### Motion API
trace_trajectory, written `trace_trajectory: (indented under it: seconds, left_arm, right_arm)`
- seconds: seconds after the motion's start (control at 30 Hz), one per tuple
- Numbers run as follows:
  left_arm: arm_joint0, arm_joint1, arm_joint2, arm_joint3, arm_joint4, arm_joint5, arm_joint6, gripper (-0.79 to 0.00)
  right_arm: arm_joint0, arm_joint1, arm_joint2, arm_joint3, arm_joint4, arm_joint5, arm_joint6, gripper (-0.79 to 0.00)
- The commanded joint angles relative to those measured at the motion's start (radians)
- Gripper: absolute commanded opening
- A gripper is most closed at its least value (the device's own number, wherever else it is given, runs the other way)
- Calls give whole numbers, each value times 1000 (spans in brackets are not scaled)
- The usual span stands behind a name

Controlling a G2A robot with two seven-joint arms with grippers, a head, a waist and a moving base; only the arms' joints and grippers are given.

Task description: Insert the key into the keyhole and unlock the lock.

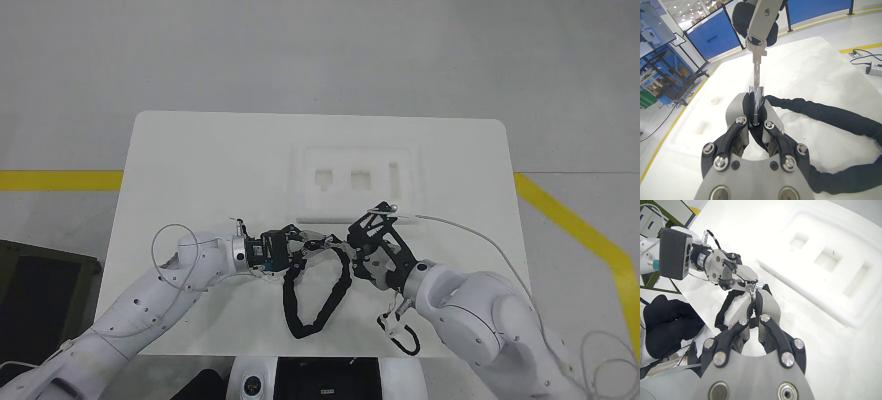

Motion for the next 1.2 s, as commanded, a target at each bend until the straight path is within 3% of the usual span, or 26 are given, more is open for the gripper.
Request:
trace_trajectory:
  seconds: [0.0,1.17]
  left_arm:
    - [0,0,0,0,0,0,0,-785]
    - [0,0,0,0,0,0,0,-785]
  right_arm:
    - [1,-1,1,2,-1,-1,2,-785]
    - [84,-40,-71,87,-8,10,36,-785]
